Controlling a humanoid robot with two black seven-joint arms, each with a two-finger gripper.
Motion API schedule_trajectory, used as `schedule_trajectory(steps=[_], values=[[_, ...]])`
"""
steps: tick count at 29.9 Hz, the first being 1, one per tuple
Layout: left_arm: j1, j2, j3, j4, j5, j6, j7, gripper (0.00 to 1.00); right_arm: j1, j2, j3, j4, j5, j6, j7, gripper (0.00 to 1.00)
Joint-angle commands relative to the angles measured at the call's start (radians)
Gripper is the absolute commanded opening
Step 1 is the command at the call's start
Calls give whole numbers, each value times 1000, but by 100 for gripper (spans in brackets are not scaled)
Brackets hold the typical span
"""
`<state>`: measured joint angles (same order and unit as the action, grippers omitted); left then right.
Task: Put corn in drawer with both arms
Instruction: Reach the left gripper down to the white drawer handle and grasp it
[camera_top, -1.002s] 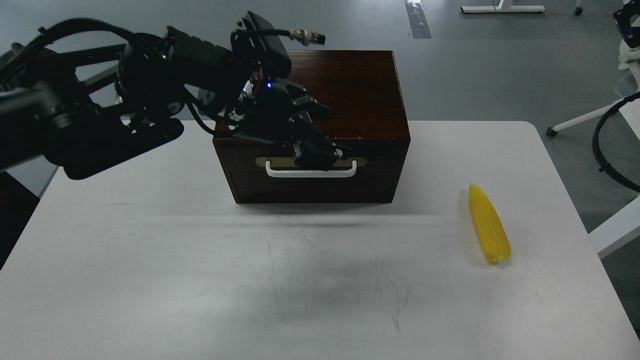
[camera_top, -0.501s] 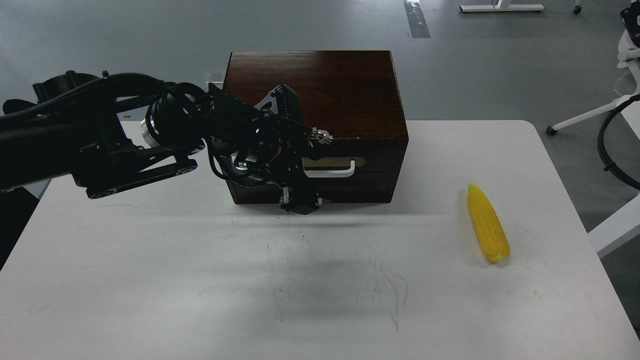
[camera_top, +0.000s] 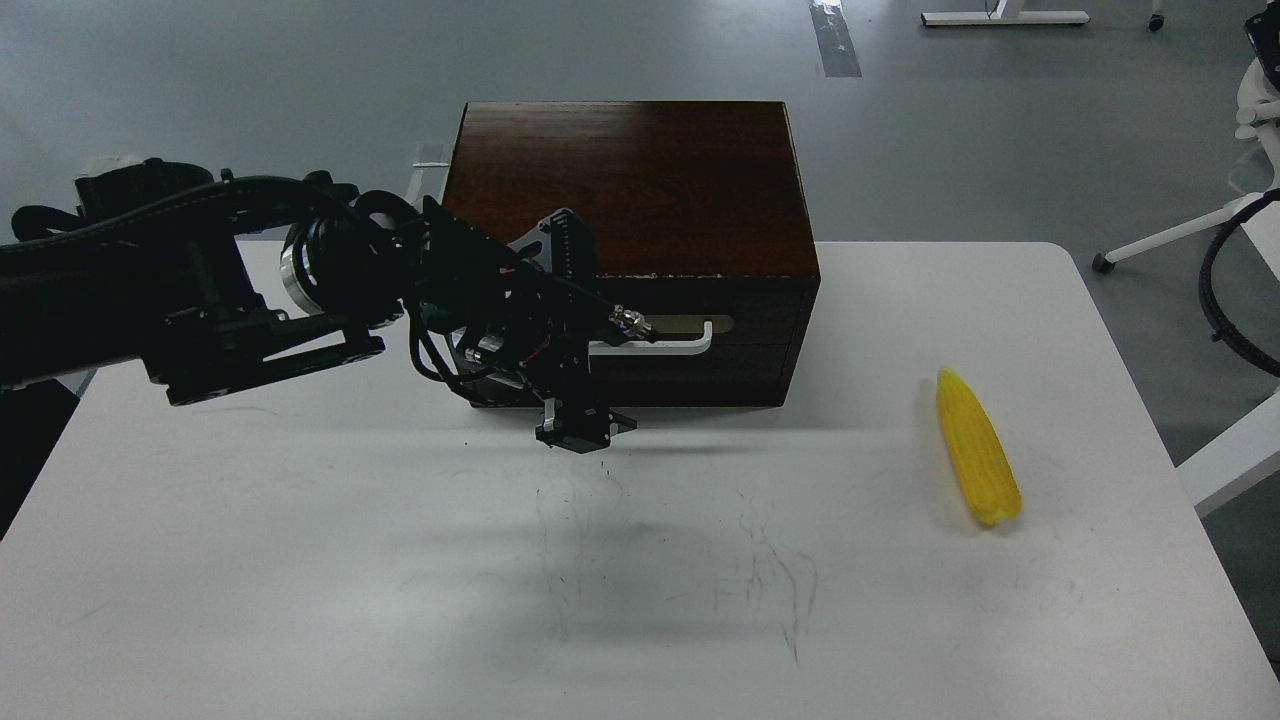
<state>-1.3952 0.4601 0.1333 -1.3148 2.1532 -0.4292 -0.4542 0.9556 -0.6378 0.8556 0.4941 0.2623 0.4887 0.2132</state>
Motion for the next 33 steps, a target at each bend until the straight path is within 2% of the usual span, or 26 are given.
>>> schedule_trajectory(steps=[1,10,18,33], values=[[-5,5,-1,0,2,0,0,87,0,0,-1,-2,0,0,0,100],[-50,-1,0,-1,4,0,0,88,2,0,-1,0,0,0,0,100],[-36,0,57,2,28,12,8,88,6,-2,-1,0,0,0,0,100],[-7,0,57,-7,28,46,9,88,6,-2,-9,0,0,0,0,100]])
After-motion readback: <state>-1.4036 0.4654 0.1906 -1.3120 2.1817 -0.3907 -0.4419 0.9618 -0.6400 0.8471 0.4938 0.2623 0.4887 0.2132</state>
